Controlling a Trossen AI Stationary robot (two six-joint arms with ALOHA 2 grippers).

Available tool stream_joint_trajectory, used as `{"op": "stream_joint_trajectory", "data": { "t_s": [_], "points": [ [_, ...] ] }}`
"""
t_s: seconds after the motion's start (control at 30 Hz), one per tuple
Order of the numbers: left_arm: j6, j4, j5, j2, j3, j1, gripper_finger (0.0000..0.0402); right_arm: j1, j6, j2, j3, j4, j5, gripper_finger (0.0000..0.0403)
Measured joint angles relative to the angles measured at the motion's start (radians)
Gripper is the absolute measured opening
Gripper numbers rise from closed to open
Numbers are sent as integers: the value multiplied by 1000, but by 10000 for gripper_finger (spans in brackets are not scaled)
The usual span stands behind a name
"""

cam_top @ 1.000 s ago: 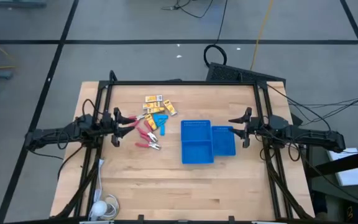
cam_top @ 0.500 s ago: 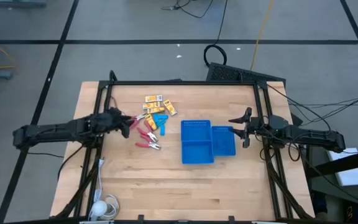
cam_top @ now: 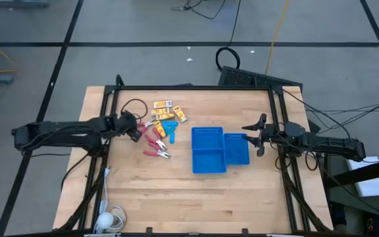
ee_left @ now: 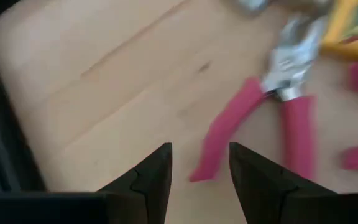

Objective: Pick & Place School Supplies
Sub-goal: Put the top pink hole puncher into the right vertical blue bin

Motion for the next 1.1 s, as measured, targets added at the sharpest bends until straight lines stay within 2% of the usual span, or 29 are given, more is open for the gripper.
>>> {"op": "stream_joint_trajectory", "data": {
  "t_s": [0.2, 0.47, 0.67, 0.77, 0.97, 1.1],
  "points": [
    [58, 43, 6, 108, 1, 28, 161, 0, 0, 0, 0, 0, 0, 169],
    [107, 132, 134, 192, 2, 62, 161, 0, 0, 0, 0, 0, -3, 169],
    [106, 148, 177, 251, 6, 81, 158, 0, 0, 0, 0, 0, -3, 169],
    [88, 146, 196, 255, 6, 82, 136, 0, 0, 0, 0, 0, -3, 169],
    [57, 142, 207, 255, 5, 81, 56, 0, 0, 0, 0, 0, -3, 169],
    [66, 142, 191, 239, 1, 80, 45, 0, 0, 0, 0, 0, -3, 169]
  ]
}}
